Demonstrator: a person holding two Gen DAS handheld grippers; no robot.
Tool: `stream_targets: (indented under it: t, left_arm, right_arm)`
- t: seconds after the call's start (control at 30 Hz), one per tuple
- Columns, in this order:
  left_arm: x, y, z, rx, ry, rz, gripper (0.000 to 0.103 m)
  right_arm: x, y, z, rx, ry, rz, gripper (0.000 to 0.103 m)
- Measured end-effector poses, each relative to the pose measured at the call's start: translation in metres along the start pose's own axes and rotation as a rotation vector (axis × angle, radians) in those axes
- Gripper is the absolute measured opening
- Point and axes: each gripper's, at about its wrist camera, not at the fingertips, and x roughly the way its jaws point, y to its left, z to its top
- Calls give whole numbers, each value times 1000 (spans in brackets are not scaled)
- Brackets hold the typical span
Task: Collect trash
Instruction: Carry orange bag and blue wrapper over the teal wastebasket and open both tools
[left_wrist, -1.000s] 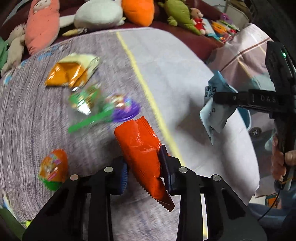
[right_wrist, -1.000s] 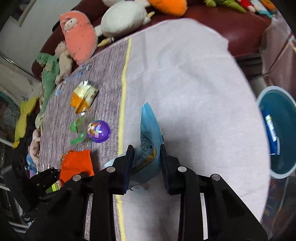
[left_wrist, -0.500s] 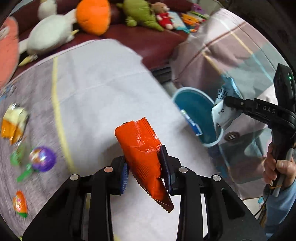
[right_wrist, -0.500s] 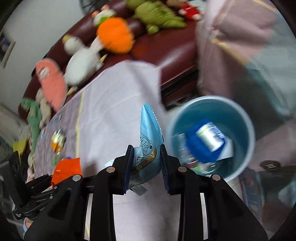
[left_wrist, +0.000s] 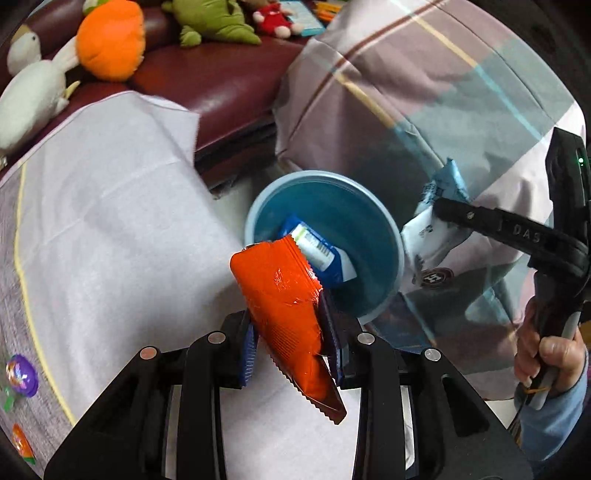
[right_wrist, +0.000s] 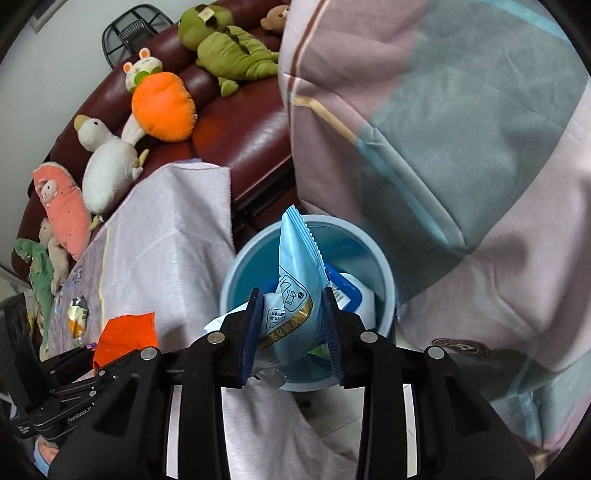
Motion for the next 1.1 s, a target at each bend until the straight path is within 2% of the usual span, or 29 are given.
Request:
stream_targets:
  t: [0.23,0.33,0.43,0.57,0.73,0.97,1.03,1.07,1.1]
  left_arm:
    - [21,-12,16,2,21,0,32]
    - [33,-15,20,1,41,2,32]
    - [44,-19,20,6,61,0,32]
    - [54,-24,22,17,76,-4,32]
    - [65,-27,21,17,93,-7,32]
    - [81,-34,23,20,109,-19,34]
    - [86,-37,23,16,113,-24,51]
    - [88,-38,23,13,110,-26,55]
    - [90,-38,23,12,110,-24,64]
  right_arm:
    - [22,-14,4,5,37,2,43]
    - [29,-20,4,25,47,8,54]
    - [30,-28,4,47,47,13,57]
    - [26,-35,4,58,38,4,71]
    - [21,-39,5,68,40,-1,76]
    - [16,-42,3,79,52,-17,76]
    - [15,-43,4,82,48,-23,76]
    - [14,-43,4,81,47,-24,76]
    - [13,-43,4,80,45,-28,76]
